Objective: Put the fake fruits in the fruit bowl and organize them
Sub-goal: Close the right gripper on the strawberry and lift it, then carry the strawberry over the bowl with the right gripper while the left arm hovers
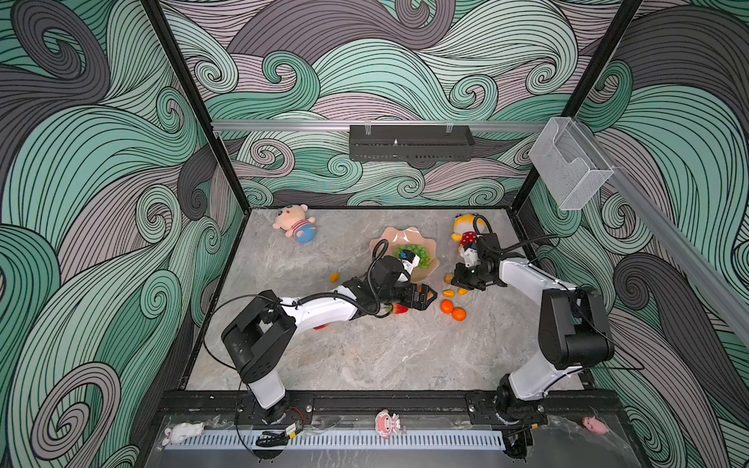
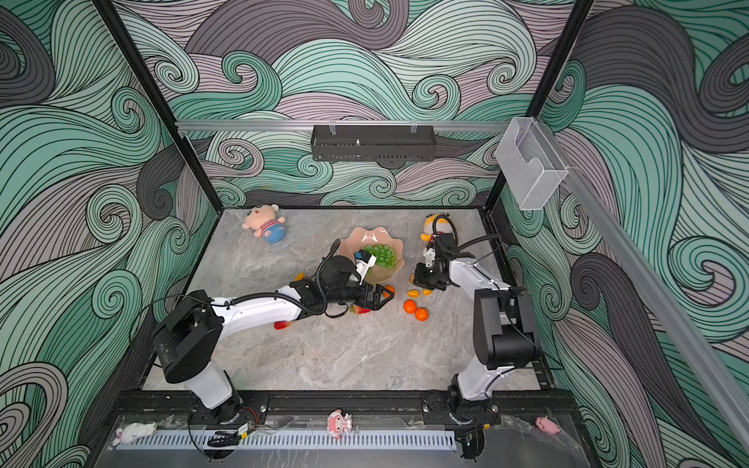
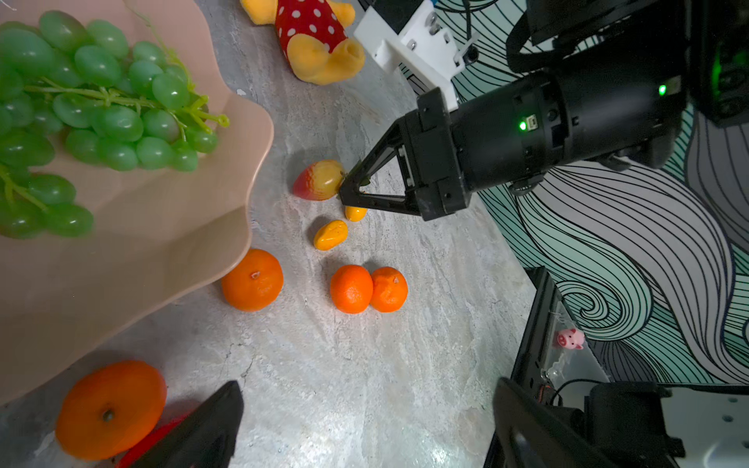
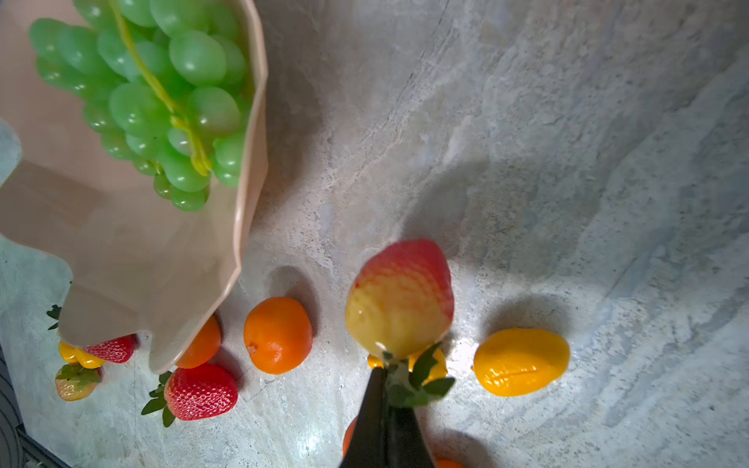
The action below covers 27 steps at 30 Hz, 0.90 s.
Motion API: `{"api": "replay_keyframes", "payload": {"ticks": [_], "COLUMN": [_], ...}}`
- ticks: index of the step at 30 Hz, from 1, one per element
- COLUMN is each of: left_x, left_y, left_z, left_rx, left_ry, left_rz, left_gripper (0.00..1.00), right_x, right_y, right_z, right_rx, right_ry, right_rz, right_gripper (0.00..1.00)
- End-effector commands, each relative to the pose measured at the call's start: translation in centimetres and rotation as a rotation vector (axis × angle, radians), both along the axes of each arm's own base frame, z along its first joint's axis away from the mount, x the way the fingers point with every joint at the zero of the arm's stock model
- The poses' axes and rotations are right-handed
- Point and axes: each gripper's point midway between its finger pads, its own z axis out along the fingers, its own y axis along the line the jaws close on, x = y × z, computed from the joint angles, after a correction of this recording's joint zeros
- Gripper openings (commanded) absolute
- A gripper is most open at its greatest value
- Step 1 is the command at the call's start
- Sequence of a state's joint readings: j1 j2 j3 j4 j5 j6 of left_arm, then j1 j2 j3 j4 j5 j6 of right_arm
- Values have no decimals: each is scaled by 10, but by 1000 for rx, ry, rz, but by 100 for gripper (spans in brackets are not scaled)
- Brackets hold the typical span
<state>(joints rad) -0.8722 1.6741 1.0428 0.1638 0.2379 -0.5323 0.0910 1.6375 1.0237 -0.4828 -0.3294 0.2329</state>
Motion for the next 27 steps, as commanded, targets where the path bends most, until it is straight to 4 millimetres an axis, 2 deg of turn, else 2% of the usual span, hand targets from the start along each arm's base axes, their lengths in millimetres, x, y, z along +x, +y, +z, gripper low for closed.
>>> {"api": "replay_keyframes", "payload": {"ticks": [1,9,14,22,27], "left_x": [15,28,32,38,53], "left_y": [6,23,27,33,47], "left_z": [30,38,38,36,36], "left_rx": [-24,31,19,12,-4], "left_ry": [-105,-151,-130,-111,-87], "left_rz": [59,137,156,187,238], "left_gripper": [99,99,98,98,99], "right_x": [3,5,7,7,9], "right_y": [-2,1,6,17,29], "right_z": [16,49,65,83,95], "right_rx": [-28,-52,-58,-59,-51], "right_ry": [-68,-178,-225,-277,-307], "right_rz": [-14,-7,10,39,69], "right_gripper": [0,0,0,0,0]}}
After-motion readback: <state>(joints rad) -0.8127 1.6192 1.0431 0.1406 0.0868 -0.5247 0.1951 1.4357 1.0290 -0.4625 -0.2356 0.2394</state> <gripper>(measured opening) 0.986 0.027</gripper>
